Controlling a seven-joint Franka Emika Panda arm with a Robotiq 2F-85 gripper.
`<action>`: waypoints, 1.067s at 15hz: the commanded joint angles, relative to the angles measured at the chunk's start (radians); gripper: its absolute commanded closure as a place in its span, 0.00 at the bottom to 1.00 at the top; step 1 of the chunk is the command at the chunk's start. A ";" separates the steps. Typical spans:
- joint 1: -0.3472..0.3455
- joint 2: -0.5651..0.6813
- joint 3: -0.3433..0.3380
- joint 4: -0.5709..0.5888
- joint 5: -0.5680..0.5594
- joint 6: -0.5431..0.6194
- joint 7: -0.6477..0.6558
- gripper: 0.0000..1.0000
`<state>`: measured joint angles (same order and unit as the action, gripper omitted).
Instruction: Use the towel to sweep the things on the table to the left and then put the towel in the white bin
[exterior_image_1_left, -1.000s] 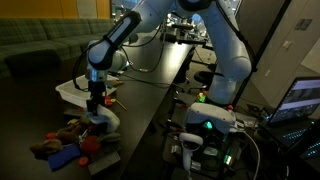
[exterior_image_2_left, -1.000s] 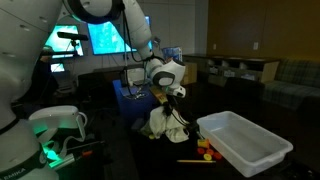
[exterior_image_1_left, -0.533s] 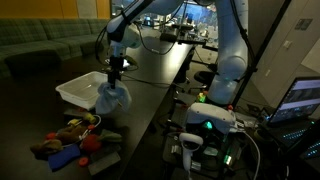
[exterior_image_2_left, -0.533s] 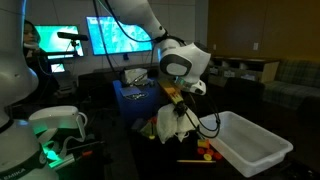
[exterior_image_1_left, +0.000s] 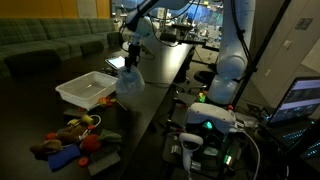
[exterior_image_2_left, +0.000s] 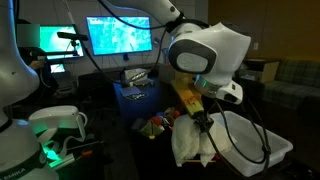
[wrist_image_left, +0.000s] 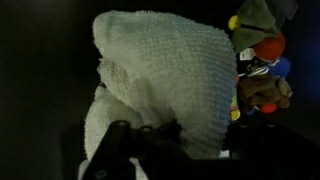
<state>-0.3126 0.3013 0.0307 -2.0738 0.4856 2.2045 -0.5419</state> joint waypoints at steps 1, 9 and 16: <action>0.043 0.088 -0.052 0.054 -0.052 0.100 0.073 0.96; 0.156 0.450 -0.107 0.250 -0.289 0.453 0.419 0.96; 0.218 0.639 -0.121 0.428 -0.379 0.434 0.587 0.96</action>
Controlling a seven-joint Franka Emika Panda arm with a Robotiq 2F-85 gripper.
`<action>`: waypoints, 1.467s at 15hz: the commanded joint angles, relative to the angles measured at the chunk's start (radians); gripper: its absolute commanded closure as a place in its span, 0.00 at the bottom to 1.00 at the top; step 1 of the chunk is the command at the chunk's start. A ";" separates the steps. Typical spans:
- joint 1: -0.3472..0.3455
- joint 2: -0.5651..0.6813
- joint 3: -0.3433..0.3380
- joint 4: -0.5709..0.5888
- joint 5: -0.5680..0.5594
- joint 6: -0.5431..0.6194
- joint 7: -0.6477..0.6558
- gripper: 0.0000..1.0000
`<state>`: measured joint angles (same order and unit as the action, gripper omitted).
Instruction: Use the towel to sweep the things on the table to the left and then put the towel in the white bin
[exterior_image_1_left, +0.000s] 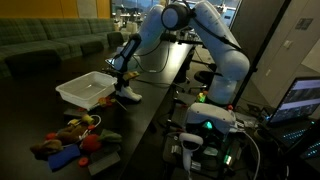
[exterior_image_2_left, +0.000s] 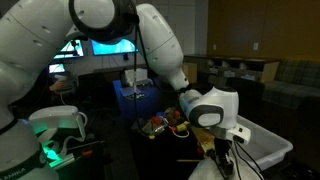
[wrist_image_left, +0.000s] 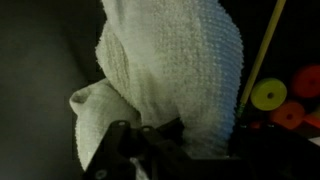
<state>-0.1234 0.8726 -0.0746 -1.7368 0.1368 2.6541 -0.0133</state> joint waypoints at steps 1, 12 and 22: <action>0.034 0.085 -0.010 0.106 -0.033 -0.017 0.065 0.96; 0.111 0.126 0.097 0.109 -0.019 0.001 0.057 0.96; 0.194 0.120 0.235 0.113 -0.005 -0.001 0.033 0.96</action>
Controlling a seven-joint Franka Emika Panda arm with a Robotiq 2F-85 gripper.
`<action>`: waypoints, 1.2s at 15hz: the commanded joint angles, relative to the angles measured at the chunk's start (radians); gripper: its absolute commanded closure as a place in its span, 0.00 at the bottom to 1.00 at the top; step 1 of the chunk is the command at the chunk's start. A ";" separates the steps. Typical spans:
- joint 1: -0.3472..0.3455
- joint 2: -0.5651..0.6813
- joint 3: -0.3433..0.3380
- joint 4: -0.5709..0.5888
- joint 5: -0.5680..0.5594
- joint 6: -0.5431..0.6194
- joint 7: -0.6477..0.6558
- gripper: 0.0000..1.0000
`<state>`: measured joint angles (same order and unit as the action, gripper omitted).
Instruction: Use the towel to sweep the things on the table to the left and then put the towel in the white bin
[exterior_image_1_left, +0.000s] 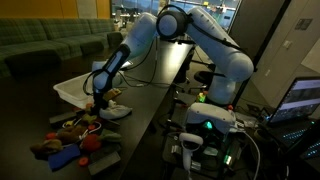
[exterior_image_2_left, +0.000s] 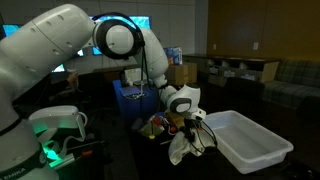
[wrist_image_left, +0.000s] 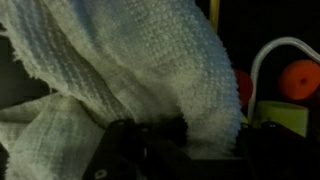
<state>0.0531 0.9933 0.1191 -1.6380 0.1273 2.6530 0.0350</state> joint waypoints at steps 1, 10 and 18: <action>0.029 0.000 0.052 0.017 0.006 0.002 -0.011 0.96; 0.129 0.012 0.119 0.059 0.012 0.021 0.003 0.96; 0.011 -0.178 0.182 -0.117 0.013 -0.057 -0.164 0.96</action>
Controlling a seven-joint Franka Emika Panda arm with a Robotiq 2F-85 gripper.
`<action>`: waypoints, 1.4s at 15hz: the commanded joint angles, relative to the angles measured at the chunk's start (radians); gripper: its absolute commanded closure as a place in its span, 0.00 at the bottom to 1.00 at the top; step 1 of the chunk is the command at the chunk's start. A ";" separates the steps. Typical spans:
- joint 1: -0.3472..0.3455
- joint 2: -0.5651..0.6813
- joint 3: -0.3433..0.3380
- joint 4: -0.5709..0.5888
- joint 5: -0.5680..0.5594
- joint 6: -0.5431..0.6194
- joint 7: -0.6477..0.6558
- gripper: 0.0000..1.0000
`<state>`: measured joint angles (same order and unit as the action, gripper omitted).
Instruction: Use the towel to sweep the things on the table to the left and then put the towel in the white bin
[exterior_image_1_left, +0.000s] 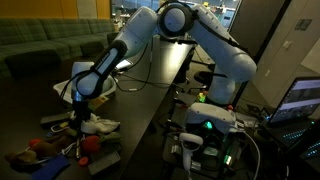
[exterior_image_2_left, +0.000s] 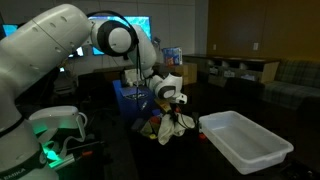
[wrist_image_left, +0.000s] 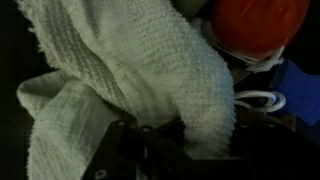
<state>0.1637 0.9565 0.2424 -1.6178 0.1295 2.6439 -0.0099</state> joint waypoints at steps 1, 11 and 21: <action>-0.135 -0.181 0.073 -0.174 0.018 -0.071 -0.162 0.96; -0.412 -0.496 -0.020 -0.417 0.130 -0.305 -0.424 0.96; -0.313 -0.306 -0.230 -0.277 0.010 -0.119 -0.214 0.96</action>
<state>-0.2268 0.5416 0.0512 -1.9777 0.1892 2.4318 -0.3385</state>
